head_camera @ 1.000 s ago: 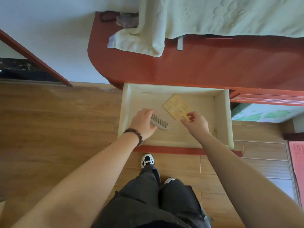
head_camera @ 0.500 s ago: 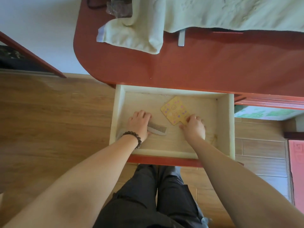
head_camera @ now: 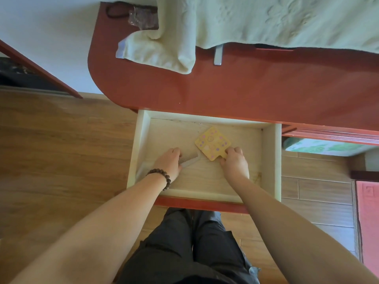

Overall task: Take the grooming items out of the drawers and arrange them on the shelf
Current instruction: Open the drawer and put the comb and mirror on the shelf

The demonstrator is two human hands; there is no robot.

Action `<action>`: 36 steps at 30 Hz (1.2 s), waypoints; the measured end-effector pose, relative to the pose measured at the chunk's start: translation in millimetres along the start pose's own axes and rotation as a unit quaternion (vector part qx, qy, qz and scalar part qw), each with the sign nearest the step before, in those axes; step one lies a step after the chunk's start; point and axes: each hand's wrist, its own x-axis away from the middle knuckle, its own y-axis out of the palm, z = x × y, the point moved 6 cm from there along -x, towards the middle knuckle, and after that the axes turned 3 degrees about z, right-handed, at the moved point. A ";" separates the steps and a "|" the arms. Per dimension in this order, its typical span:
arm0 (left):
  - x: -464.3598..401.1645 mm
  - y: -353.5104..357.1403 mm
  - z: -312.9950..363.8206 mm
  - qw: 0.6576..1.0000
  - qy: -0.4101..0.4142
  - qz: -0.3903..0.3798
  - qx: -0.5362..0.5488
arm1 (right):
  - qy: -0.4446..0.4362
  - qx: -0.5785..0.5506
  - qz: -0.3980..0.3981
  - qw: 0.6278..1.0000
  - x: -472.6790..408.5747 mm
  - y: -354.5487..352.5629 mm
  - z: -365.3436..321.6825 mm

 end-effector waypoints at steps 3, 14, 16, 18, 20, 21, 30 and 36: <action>6.0 -2.6 5.6 1.000 -0.007 -0.015 0.020 | -0.016 -0.017 0.009 1.000 8.2 -9.1 0.3; 50.4 -102.8 25.3 0.966 -0.006 0.165 0.198 | -0.133 -0.111 0.148 0.974 64.3 -103.7 -1.3; 40.3 -120.0 43.5 0.955 -0.004 0.180 0.235 | -0.126 -0.133 0.179 0.967 57.1 -122.4 -5.9; 19.9 -133.0 66.0 0.949 0.009 0.185 0.256 | -0.118 -0.148 0.206 0.960 42.6 -139.9 -11.5; -3.9 -142.1 88.8 0.946 0.017 0.188 0.265 | -0.092 -0.159 0.220 0.958 24.2 -154.9 -15.4; -15.3 -145.6 100.0 0.945 0.018 0.188 0.269 | -0.075 -0.160 0.223 0.959 14.9 -161.9 -16.6; -82.0 -141.5 145.3 0.958 -0.032 0.166 0.231 | 0.034 -0.180 0.223 0.958 -43.6 -180.8 -11.8; -79.4 -138.6 156.3 0.957 -0.006 0.193 0.216 | 0.053 -0.203 0.199 0.957 -55.8 -170.8 -14.0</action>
